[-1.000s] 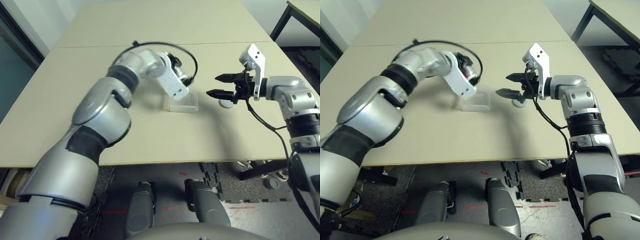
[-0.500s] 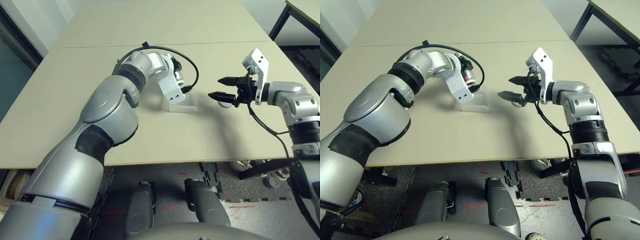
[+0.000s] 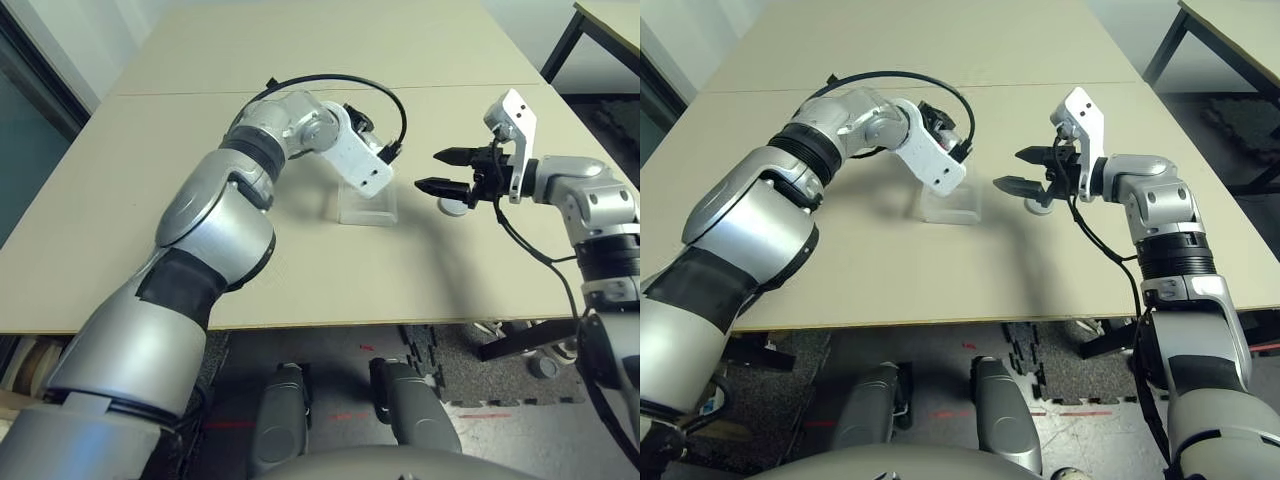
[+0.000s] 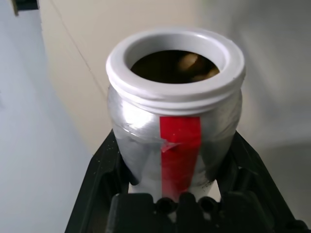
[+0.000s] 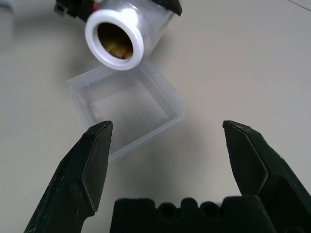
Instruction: Pour the medicine from the bottle into the box.
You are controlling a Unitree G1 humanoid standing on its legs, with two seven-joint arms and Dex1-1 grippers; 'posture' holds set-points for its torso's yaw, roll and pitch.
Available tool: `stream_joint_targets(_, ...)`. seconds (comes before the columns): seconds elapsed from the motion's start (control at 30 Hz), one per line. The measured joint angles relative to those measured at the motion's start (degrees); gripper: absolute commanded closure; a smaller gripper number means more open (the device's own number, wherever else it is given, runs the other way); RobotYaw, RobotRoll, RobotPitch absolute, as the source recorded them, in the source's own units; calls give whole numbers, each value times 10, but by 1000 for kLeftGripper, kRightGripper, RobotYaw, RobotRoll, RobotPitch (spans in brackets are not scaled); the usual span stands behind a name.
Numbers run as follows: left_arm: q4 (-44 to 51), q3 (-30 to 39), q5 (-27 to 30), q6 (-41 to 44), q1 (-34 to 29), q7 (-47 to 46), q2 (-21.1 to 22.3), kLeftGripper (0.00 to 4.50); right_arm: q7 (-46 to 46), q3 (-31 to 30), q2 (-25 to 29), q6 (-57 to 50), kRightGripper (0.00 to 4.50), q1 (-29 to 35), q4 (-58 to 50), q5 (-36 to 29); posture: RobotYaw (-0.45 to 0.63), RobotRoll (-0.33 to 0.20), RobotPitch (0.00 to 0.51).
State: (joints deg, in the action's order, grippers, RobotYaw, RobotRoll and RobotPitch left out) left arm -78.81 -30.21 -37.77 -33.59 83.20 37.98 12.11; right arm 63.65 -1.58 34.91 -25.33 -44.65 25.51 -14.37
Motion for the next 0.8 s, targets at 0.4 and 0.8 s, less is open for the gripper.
stream_joint_targets(0.4,68,229,235,67,-134,94,58,1960,4,0,-1,0,0,0,0,0,-119,0,124)
stream_joint_targets(0.8,276,363,435,157,-352,128,72,1960,42,0,23,41,0,4,5,0,-108,0,137)
